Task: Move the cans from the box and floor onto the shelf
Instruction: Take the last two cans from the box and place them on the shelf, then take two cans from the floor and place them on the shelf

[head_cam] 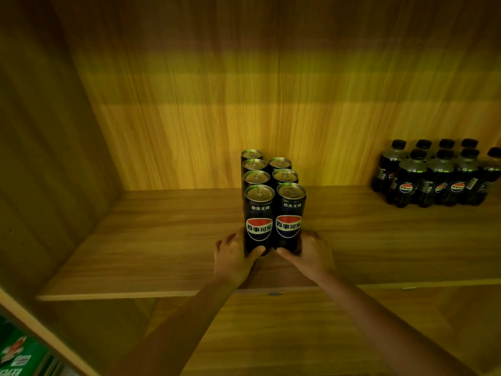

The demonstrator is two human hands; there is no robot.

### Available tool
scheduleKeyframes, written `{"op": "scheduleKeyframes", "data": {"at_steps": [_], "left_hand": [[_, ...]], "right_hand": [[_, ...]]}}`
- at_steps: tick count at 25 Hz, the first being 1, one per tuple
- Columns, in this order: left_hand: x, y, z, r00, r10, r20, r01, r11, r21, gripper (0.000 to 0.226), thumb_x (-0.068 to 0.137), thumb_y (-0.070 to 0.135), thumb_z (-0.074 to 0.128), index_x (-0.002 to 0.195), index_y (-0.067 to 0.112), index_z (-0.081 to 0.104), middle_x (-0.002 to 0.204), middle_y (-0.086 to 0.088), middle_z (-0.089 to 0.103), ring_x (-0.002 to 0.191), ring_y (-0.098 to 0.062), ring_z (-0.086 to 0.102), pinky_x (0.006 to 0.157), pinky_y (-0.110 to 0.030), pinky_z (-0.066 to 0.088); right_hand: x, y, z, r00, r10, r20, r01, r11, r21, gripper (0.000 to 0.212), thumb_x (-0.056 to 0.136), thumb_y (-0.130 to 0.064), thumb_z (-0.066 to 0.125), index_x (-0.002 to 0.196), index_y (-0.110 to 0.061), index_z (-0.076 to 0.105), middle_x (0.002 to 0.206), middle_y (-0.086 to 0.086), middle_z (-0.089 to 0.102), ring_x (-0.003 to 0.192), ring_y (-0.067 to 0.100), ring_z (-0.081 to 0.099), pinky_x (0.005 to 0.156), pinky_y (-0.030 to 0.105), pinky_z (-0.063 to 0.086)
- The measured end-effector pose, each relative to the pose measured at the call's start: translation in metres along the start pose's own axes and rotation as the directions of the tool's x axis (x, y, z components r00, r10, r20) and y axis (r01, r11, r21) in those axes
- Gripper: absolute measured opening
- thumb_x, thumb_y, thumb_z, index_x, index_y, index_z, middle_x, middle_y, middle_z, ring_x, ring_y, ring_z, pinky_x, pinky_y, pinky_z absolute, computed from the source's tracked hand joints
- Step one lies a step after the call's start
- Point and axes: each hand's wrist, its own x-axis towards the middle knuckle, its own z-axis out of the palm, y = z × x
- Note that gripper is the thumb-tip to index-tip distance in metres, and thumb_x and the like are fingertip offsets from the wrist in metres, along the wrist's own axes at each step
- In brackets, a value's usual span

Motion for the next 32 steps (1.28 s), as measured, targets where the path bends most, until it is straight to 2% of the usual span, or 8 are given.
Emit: {"op": "scheduleKeyframes", "data": {"at_steps": [3,9,15,20,25,28,32], "left_hand": [[-0.001,0.000,0.001,1.000,0.011,-0.009,-0.011,0.999,0.033,0.063,0.086,0.051,0.047,0.137,0.016,0.035,0.140,-0.005,0.047,0.133,-0.022,0.038,0.113,-0.043,0.020],[-0.003,0.001,0.002,1.000,0.020,-0.019,-0.019,0.999,0.038,0.062,0.086,0.051,0.047,0.135,0.015,0.036,0.138,-0.006,0.050,0.130,-0.023,0.041,0.113,-0.047,0.021],[-0.001,0.000,-0.002,0.998,0.056,0.022,-0.057,0.997,0.048,0.065,0.085,0.053,0.048,0.135,0.013,0.035,0.139,-0.008,0.048,0.132,-0.026,0.039,0.114,-0.046,0.020],[-0.010,-0.004,-0.026,0.994,0.098,0.042,-0.102,0.988,0.116,0.082,0.080,0.059,0.050,0.142,0.011,0.023,0.148,-0.013,0.034,0.140,-0.028,0.025,0.116,-0.048,0.016],[-0.042,-0.021,-0.073,0.991,0.136,0.015,-0.135,0.944,0.302,0.090,0.082,0.063,0.043,0.146,0.010,0.010,0.156,-0.012,0.016,0.145,-0.026,0.010,0.117,-0.046,0.004],[-0.072,-0.041,-0.101,0.986,0.170,0.002,-0.157,0.910,0.383,0.087,0.083,0.062,0.041,0.146,0.011,0.010,0.157,-0.009,0.015,0.145,-0.025,0.010,0.118,-0.046,0.002],[-0.125,-0.066,-0.132,0.987,0.158,-0.013,-0.137,0.895,0.425,0.088,0.083,0.065,0.035,0.147,0.010,0.010,0.157,-0.009,0.014,0.145,-0.026,0.009,0.118,-0.045,0.004]], "right_hand": [[0.000,0.000,0.000,1.000,0.012,0.000,-0.012,1.000,-0.007,0.067,0.070,-0.066,0.054,0.116,-0.017,0.056,0.118,0.005,0.064,0.113,0.025,0.054,0.096,0.039,0.042],[-0.004,-0.004,0.000,1.000,0.029,-0.001,-0.029,1.000,0.011,0.062,0.072,-0.060,0.058,0.117,-0.017,0.054,0.119,0.006,0.064,0.114,0.026,0.054,0.098,0.040,0.042],[-0.008,-0.011,-0.010,0.997,0.073,0.037,-0.070,0.995,-0.070,0.069,0.072,-0.063,0.057,0.121,-0.015,0.051,0.125,0.009,0.060,0.116,0.028,0.052,0.100,0.041,0.040],[-0.032,-0.017,-0.032,0.995,0.092,-0.044,-0.097,0.986,-0.134,0.078,0.075,-0.061,0.055,0.132,-0.012,0.039,0.137,0.013,0.048,0.126,0.031,0.043,0.105,0.044,0.035],[-0.072,-0.046,-0.060,0.975,-0.015,-0.222,-0.029,0.981,-0.193,0.074,0.083,-0.052,0.052,0.137,-0.006,0.032,0.145,0.015,0.038,0.132,0.031,0.035,0.108,0.044,0.030],[-0.099,-0.077,-0.066,0.950,-0.129,-0.286,0.052,0.964,-0.261,0.070,0.086,-0.053,0.045,0.137,-0.006,0.032,0.144,0.014,0.039,0.132,0.030,0.037,0.107,0.043,0.030],[-0.136,-0.117,-0.050,0.942,-0.277,-0.191,0.211,0.929,-0.305,0.074,0.087,-0.055,0.040,0.141,-0.006,0.026,0.150,0.014,0.031,0.138,0.028,0.029,0.112,0.042,0.025]]}}
